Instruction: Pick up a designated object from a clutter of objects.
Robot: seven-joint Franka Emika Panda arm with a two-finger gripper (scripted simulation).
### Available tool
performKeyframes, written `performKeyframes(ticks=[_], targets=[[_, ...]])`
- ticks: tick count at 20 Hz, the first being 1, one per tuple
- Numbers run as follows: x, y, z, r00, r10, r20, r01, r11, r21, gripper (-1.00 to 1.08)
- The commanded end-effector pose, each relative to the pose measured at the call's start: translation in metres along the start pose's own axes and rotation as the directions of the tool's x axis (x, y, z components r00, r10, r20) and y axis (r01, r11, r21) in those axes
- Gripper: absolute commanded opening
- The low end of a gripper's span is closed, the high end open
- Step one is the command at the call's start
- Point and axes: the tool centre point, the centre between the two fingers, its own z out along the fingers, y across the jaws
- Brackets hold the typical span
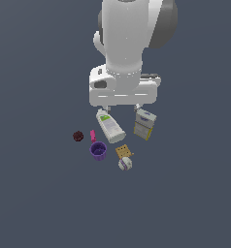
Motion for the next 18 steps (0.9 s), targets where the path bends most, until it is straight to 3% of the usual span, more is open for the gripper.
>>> performKeyframes(ticks=[1, 10, 18], targets=[[0.0, 0.0, 0.0, 1.0, 0.0, 0.0, 0.0, 1.0, 0.0, 1.0], [0.012, 0.007, -0.009, 0.999, 0.019, -0.034, -0.019, 1.0, 0.0, 1.0], [0.013, 0.012, -0.003, 0.999, 0.008, -0.034, -0.008, 1.0, 0.0, 1.0]])
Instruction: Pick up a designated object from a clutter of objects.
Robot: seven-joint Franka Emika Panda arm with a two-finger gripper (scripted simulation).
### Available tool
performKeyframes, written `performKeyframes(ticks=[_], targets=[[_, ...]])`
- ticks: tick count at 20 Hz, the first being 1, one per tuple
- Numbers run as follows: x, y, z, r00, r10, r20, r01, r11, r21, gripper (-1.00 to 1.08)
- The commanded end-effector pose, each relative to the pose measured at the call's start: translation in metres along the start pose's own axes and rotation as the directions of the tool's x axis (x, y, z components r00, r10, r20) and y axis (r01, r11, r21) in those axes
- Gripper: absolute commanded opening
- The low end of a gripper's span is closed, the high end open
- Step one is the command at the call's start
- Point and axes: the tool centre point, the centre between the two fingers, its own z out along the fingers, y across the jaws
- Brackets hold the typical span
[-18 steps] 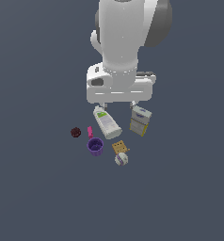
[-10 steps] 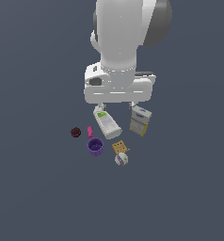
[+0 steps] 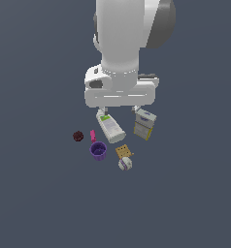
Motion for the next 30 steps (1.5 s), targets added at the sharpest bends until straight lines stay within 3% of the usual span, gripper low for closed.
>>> performKeyframes(ticks=[1, 11, 30], targets=[[0.0, 0.004, 0.004, 1.0, -0.007, 0.0, 0.007, 1.0, 0.001, 1.0], [0.0, 0.043, 0.043, 0.997, -0.081, -0.003, 0.081, 0.997, 0.005, 1.0], [-0.039, 0.162, 0.158, 0.952, -0.305, -0.007, 0.304, 0.953, -0.006, 1.0]])
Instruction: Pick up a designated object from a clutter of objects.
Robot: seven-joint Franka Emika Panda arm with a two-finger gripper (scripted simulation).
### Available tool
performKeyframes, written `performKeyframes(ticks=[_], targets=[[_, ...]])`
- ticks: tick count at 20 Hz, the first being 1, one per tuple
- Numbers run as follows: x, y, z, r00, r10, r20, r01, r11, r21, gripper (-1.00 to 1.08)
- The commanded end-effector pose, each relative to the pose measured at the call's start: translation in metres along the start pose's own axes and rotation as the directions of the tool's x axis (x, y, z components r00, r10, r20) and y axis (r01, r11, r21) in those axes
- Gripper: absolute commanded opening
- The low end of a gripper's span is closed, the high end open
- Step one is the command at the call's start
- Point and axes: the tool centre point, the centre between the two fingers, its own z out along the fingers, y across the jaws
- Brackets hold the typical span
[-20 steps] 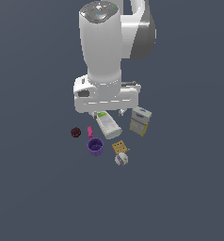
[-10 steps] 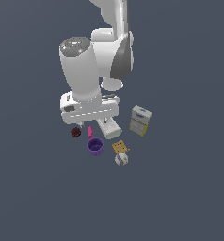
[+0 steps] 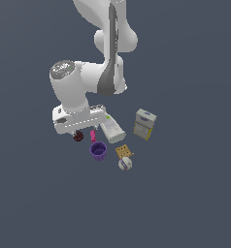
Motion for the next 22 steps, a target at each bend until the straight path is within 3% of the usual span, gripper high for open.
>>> performKeyframes(ticks=[1, 12, 22], targets=[[-0.013, 0.012, 0.015, 1.0, -0.031, 0.001, 0.031, 1.0, -0.004, 1.0], [-0.06, 0.045, 0.059, 0.992, -0.129, 0.01, 0.129, 0.992, -0.016, 1.0], [-0.073, 0.052, 0.069, 0.988, -0.151, 0.014, 0.151, 0.988, -0.019, 1.0]])
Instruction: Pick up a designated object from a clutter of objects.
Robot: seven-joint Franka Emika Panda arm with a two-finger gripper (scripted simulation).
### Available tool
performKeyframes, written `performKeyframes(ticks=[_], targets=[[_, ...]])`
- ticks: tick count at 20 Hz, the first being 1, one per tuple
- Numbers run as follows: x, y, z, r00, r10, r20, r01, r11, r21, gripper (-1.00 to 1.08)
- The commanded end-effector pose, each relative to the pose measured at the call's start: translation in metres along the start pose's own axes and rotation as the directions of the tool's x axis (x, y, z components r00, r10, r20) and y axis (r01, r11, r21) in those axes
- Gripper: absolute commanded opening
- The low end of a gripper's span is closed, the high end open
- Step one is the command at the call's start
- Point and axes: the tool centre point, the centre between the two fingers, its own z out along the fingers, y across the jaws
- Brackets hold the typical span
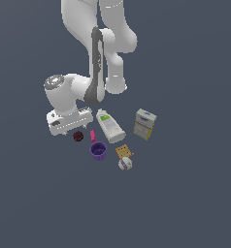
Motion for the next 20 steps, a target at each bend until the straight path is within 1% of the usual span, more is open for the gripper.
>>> performKeyframes(ticks=[1, 6, 14, 19, 20], targets=[[0.0, 0.0, 0.0, 1.0, -0.001, 0.0, 0.001, 1.0, 0.0, 1.0], [0.0, 0.0, 0.011, 1.0, -0.001, 0.0, 0.001, 1.0, 0.0, 1.0], [-0.001, 0.0, 0.044, 1.0, -0.003, 0.0, 0.003, 1.0, -0.001, 1.0], [-0.001, 0.0, 0.051, 1.0, -0.003, -0.001, 0.003, 1.0, -0.001, 1.0], [-0.001, 0.0, 0.051, 1.0, -0.003, -0.001, 0.003, 1.0, -0.001, -1.0]])
